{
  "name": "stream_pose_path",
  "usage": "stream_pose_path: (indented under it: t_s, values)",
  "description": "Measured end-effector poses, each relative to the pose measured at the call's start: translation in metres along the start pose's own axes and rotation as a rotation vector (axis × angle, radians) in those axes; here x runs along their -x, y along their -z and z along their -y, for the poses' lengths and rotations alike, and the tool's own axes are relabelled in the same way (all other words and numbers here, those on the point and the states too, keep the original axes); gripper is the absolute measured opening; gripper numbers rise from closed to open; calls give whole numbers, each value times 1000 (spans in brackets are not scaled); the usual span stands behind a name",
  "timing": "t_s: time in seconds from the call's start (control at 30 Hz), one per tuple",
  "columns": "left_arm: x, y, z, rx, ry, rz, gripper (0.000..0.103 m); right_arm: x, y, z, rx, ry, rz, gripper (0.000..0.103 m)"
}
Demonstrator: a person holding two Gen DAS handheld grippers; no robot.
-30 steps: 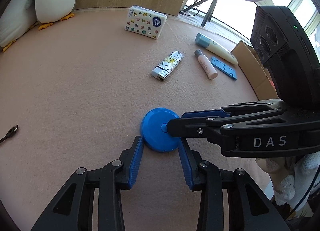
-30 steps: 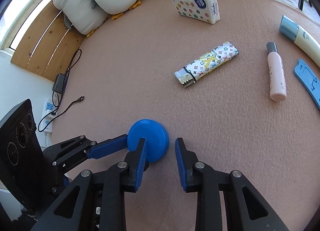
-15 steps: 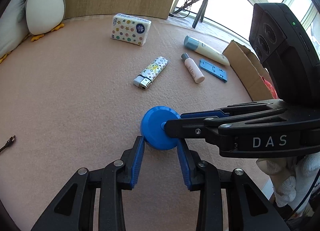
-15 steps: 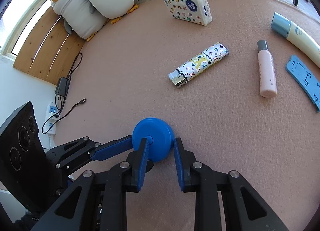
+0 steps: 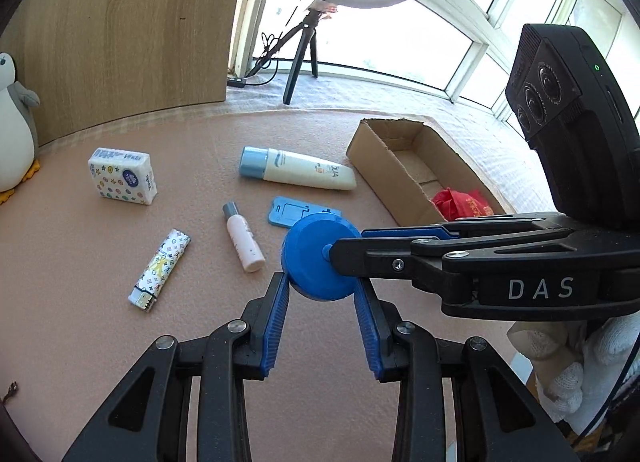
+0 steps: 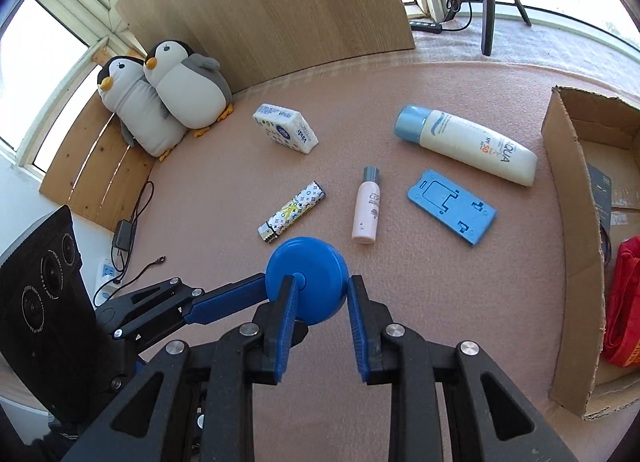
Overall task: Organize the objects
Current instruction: 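Carry the tape measure over the box and release it inside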
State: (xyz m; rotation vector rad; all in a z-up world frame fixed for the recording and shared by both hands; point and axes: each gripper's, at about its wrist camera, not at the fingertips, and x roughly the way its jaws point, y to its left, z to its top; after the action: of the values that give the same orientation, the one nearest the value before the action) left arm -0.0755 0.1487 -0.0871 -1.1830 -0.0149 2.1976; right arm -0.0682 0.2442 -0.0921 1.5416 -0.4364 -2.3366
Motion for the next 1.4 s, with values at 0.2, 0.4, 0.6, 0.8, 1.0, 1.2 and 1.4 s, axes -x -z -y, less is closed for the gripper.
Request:
stream_pose_path:
  t_s: [0.2, 0.4, 0.6, 0.8, 1.0, 1.2, 1.4]
  values:
    - [-30, -39, 53, -62, 52, 23, 36, 48, -10, 51, -50, 40, 85, 23]
    - [-66, -68, 104, -103, 89, 35, 36, 86, -19, 103, -89, 88, 146, 23]
    - [-105, -87, 143, -125, 109, 19, 36, 108, -25, 153, -124, 126, 170, 23]
    - [-132, -96, 166, -144, 101, -4, 36, 116, -27, 188, -142, 142, 171, 23]
    - [-140, -101, 163, -120, 27, -21, 61, 118, -28, 201, -116, 201, 166, 36]
    - [-123, -98, 151, -116, -20, 3, 61, 131, -22, 207, -141, 257, 213, 54]
    - [-95, -84, 135, -125, -69, 9, 62, 136, -12, 192, -132, 276, 239, 54]
